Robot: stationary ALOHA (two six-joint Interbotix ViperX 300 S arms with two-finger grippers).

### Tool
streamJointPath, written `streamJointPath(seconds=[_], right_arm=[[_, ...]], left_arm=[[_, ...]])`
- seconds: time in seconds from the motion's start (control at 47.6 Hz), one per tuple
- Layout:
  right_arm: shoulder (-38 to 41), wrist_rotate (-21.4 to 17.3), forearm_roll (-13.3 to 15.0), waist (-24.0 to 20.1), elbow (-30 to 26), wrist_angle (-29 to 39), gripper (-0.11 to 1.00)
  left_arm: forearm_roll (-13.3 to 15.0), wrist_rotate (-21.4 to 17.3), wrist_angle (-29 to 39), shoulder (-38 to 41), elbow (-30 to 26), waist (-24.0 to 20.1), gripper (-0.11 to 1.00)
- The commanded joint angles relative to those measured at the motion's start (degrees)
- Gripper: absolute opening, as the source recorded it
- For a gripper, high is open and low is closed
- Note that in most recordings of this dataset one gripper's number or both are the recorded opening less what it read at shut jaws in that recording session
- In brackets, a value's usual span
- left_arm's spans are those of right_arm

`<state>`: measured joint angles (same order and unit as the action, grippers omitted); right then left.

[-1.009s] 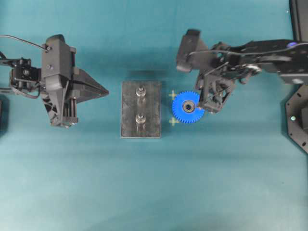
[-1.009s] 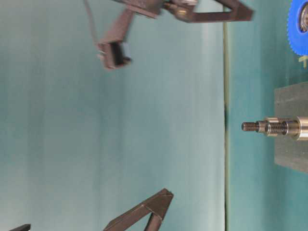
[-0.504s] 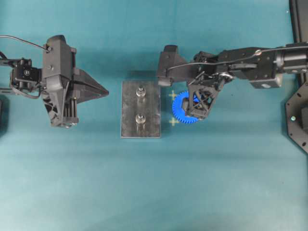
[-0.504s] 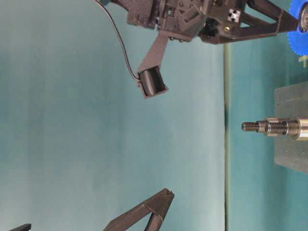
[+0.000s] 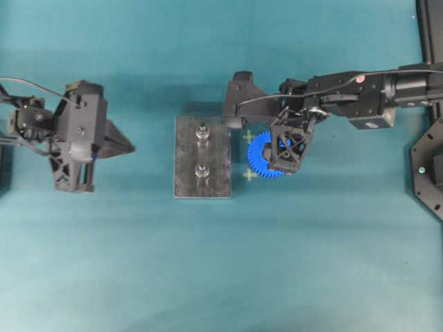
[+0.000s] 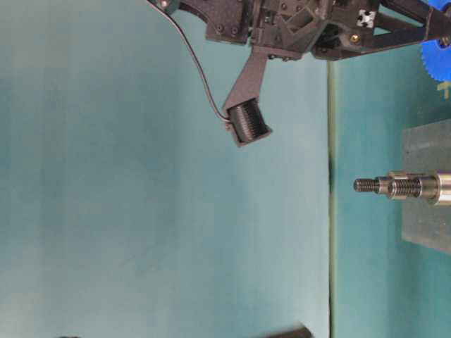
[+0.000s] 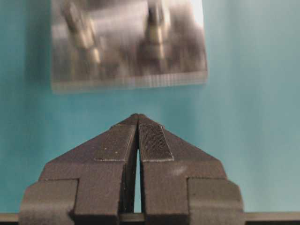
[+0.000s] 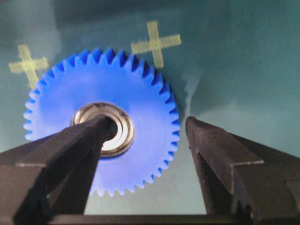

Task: Fit the large gear onto the shaft.
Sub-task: 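Lower the right gripper and grasp the blue gear's rim, then lift the blue gear and carry it left over the upper shaft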

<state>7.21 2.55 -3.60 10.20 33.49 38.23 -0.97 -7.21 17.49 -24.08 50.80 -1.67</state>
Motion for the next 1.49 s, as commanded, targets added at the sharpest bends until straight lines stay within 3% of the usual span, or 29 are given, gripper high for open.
streamJointPath(seconds=[0.0, 0.168, 0.315, 0.715, 1.093, 1.471], right_arm=[[-0.4, 0.4, 0.1, 0.0, -0.9, 0.1, 0.77], [0.4, 0.4, 0.1, 0.0, -1.1, 0.4, 0.71], [0.4, 0.4, 0.1, 0.0, -1.1, 1.0, 0.5], [-1.6, -1.2, 0.1, 0.8, -4.0, 3.8, 0.49], [-3.6, -2.4, 0.1, 2.7, -15.6, 14.5, 0.49], [2.8, -2.0, -0.3, 3.3, -29.4, 19.5, 0.49]], left_arm=[[-0.2, -0.2, 0.1, -2.2, 0.0, 0.0, 0.0], [-0.2, -0.2, 0.6, -4.5, 1.3, 0.1, 0.0], [-0.2, -0.2, 1.2, -5.0, 1.6, 0.1, 0.0], [-0.2, -0.2, 3.1, -5.2, 1.3, 0.1, 0.0], [-0.2, -0.2, 3.1, -5.4, 1.5, 0.1, 0.0], [-0.2, -0.1, 2.8, -6.5, 1.6, 0.1, 0.0]])
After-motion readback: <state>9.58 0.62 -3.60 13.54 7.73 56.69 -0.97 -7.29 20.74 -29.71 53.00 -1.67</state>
